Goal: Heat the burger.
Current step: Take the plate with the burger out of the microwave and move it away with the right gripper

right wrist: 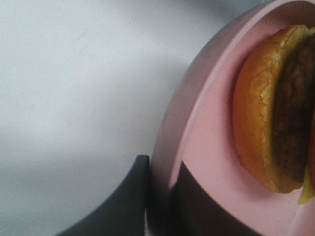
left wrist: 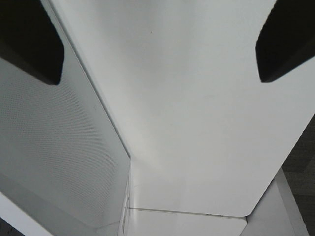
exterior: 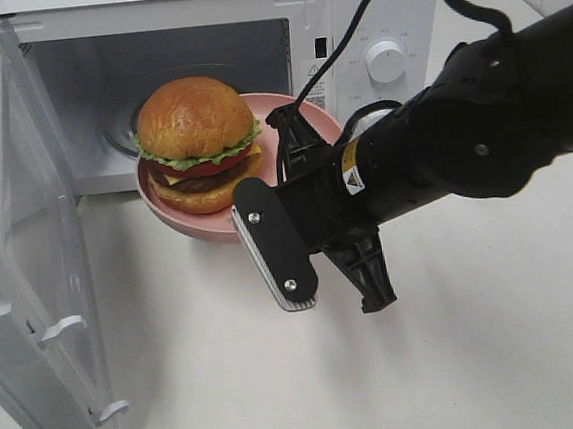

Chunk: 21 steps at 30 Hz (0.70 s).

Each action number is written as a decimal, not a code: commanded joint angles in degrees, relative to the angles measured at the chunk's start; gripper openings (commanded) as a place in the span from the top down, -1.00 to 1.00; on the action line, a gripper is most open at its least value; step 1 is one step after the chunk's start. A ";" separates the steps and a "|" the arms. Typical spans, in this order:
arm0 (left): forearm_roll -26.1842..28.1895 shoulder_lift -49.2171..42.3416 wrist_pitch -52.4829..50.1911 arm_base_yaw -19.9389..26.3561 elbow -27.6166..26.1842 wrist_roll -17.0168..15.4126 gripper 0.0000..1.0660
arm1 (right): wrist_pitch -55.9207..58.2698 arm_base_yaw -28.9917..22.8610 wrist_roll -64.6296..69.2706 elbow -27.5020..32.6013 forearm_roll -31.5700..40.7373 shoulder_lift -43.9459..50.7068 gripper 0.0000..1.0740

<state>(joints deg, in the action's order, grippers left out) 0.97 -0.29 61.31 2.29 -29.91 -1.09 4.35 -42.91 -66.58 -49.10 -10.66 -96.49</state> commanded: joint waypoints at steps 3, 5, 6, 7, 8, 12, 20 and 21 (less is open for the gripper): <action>0.11 -1.03 -0.06 -0.06 0.23 0.11 -0.83 | -4.35 0.06 1.49 4.76 -0.63 6.76 1.00; 0.11 -1.03 -0.06 -0.06 0.23 0.11 -0.83 | -4.35 0.06 1.89 5.61 -0.63 7.62 1.00; 0.11 -1.03 -0.06 -0.06 0.23 0.11 -0.83 | -4.35 0.06 2.35 7.45 -0.63 9.22 1.00; 0.11 -1.03 -0.06 -0.06 0.23 0.11 -0.83 | -4.35 0.06 2.58 9.05 -0.63 10.71 1.00; 0.11 -1.03 -0.06 -0.06 0.23 0.11 -0.83 | -4.35 0.06 2.58 9.05 -0.63 10.71 1.00; 0.11 -1.03 -0.06 -0.06 0.23 0.11 -0.83 | -4.35 0.06 3.21 12.38 -0.92 14.15 1.00; 0.11 -1.03 -0.06 -0.06 0.23 0.11 -0.83 | -2.69 0.06 3.38 17.59 -1.09 20.57 1.00; 0.11 -1.03 -0.06 -0.06 0.23 0.11 -0.83 | -1.72 0.06 3.61 18.91 -1.09 22.40 1.00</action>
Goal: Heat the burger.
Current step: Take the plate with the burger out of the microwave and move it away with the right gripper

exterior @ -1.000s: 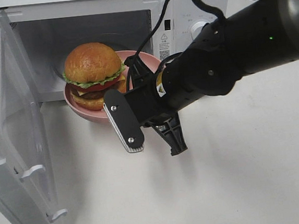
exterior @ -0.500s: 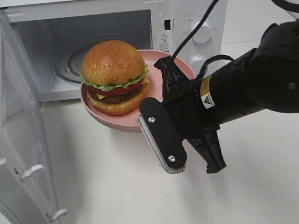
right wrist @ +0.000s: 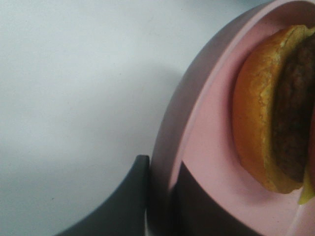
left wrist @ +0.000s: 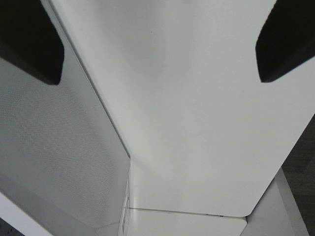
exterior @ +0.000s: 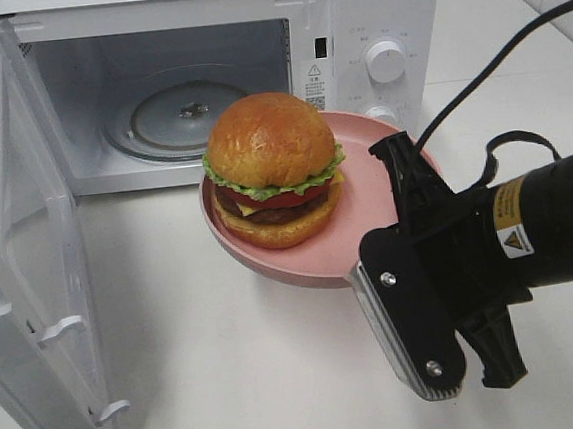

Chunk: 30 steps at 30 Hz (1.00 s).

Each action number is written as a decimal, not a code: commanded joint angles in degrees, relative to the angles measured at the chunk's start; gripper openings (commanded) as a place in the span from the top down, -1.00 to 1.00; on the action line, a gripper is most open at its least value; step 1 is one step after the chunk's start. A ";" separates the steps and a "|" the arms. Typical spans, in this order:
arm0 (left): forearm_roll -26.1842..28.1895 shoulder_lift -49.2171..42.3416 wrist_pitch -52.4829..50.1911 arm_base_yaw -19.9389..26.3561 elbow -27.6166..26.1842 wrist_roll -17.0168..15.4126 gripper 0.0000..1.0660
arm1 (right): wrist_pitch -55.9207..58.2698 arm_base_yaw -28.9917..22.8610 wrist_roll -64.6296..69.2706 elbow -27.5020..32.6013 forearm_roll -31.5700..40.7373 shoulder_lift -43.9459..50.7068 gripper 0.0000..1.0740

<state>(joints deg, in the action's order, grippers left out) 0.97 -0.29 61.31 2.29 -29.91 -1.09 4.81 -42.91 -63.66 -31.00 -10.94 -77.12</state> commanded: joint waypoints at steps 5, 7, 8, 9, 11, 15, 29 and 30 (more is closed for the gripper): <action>0.11 -1.03 -0.06 -0.06 0.23 0.11 -0.83 | -0.17 0.06 2.35 3.84 -2.69 7.79 1.00; 0.11 -1.03 -0.06 -0.06 0.23 0.11 -0.83 | 1.09 0.06 4.58 4.76 -4.47 9.45 1.00; 0.11 -1.03 -0.06 -0.06 0.23 0.11 -0.83 | 1.66 0.06 5.73 5.21 -5.56 10.14 1.00; 0.11 -1.03 -0.06 -0.06 0.23 0.11 -0.83 | 1.66 0.06 5.73 5.21 -5.56 10.14 1.00; 0.11 -1.03 -0.06 -0.06 0.23 0.11 -0.83 | 4.53 0.06 10.20 6.13 -8.82 12.43 1.00; 0.11 -1.03 -0.06 -0.06 0.23 0.11 -0.83 | 7.56 0.06 16.21 6.65 -12.61 15.81 1.00; 0.11 -1.03 -0.06 -0.06 0.23 0.11 -0.83 | 20.51 0.06 37.53 7.28 -26.47 22.46 1.00; 0.11 -1.03 -0.06 -0.06 0.23 0.11 -0.83 | 22.06 0.06 41.08 7.28 -27.67 22.46 1.00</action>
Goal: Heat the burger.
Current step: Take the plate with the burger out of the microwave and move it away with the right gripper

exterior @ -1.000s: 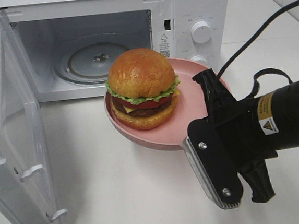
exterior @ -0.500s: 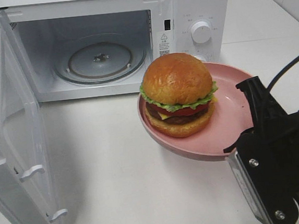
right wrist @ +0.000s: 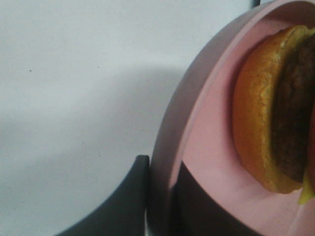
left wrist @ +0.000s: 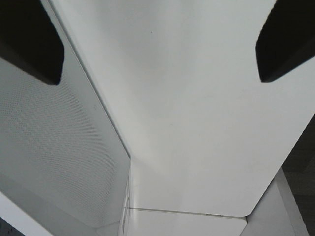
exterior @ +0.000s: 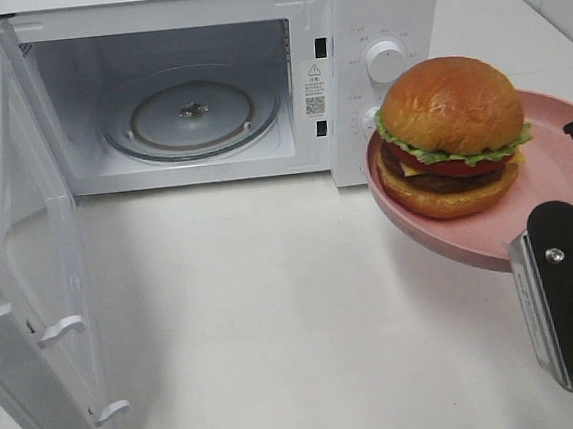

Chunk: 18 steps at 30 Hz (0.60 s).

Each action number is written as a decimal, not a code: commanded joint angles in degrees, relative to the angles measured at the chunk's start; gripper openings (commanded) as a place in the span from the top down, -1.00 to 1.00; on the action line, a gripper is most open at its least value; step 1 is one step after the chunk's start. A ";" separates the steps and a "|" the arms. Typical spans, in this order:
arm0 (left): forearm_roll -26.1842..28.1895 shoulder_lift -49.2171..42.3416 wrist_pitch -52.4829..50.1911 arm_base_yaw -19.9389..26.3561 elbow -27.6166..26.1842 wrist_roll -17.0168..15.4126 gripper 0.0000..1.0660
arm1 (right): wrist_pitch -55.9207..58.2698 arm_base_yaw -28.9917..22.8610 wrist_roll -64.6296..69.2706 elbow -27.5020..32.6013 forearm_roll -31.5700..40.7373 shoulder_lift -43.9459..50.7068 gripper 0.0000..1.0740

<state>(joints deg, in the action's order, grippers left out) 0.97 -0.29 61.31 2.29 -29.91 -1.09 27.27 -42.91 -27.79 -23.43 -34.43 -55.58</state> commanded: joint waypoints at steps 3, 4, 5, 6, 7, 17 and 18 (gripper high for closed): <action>0.11 -1.03 -0.06 -0.06 0.23 0.11 -0.83 | 1.03 0.06 9.85 -0.29 -7.28 0.92 1.00; 0.11 -1.03 -0.06 -0.06 0.23 0.11 -0.83 | 1.03 0.06 9.85 -0.29 -7.28 0.92 1.00; 0.11 -1.03 -0.06 -0.06 0.23 0.11 -0.83 | 2.81 0.06 13.92 -0.29 -10.08 0.92 1.00; 0.11 -1.03 -0.06 -0.06 0.23 0.11 -0.83 | 2.81 0.06 13.92 -0.29 -10.08 0.92 1.00; 0.11 -1.03 -0.06 -0.06 0.23 0.11 -0.83 | 4.81 0.06 17.59 -0.29 -12.61 0.92 1.00; 0.11 -1.03 -0.06 -0.06 0.23 0.11 -0.83 | 12.09 0.06 33.00 -0.29 -16.67 0.57 1.00; 0.11 -1.03 -0.06 -0.06 0.23 0.11 -0.83 | 13.06 0.06 34.21 -0.29 -16.96 0.06 1.00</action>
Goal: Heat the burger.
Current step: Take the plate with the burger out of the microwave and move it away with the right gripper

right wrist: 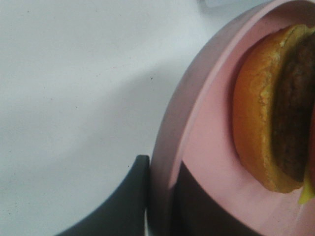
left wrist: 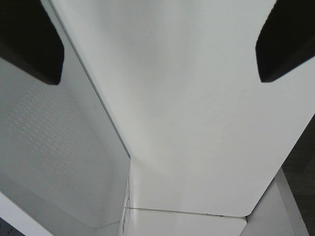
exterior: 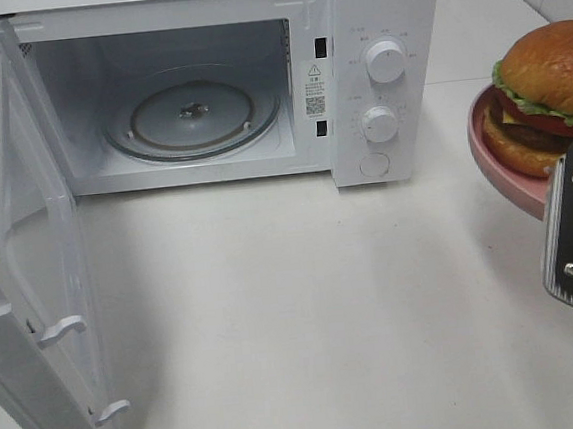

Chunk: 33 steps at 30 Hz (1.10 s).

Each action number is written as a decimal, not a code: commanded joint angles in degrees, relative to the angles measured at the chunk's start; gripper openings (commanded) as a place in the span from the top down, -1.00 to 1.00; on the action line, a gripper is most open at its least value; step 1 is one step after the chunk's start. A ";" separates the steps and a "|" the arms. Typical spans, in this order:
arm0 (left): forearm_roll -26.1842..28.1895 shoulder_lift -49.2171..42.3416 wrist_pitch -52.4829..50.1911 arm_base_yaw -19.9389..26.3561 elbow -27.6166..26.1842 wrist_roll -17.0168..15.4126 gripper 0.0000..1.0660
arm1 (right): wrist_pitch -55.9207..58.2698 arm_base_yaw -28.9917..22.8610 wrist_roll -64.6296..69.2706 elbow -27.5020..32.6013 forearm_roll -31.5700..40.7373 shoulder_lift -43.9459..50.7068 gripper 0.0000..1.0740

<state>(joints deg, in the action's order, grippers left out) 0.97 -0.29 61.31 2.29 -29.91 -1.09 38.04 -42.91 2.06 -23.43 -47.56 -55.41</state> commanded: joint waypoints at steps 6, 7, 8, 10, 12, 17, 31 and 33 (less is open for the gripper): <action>0.11 -1.03 -0.06 -0.06 0.23 0.11 -0.83 | 8.54 0.06 16.21 -0.34 -6.59 -7.22 1.00; 0.11 -1.03 -0.06 -0.06 0.23 0.11 -0.83 | 8.54 0.06 16.21 -0.34 -6.59 -7.22 1.00; 0.11 -1.03 -0.06 -0.06 0.23 0.11 -0.83 | 9.00 0.06 20.11 -0.40 -7.62 -9.40 1.00; 0.11 -1.03 -0.06 -0.06 0.23 0.11 -0.83 | 9.28 0.06 22.46 -0.40 -8.25 -10.31 1.00; 0.11 -1.03 -0.06 -0.06 0.23 0.11 -0.83 | 9.97 0.06 26.53 -0.46 -9.05 -12.49 1.00; 0.11 -1.03 -0.06 -0.06 0.23 0.11 -0.83 | 11.00 0.06 36.55 -2.23 -9.05 -18.45 1.00; 0.11 -1.03 -0.06 -0.06 0.23 0.11 -0.83 | 11.00 0.23 56.21 -7.33 -9.05 -33.29 0.99; 0.11 -1.03 -0.06 -0.06 0.23 0.11 -0.83 | 10.89 0.23 56.84 -7.45 -9.05 -34.09 0.99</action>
<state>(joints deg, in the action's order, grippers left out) 0.97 -0.29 61.31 2.29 -29.91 -1.09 46.52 -42.91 58.04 -30.42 -53.63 -89.44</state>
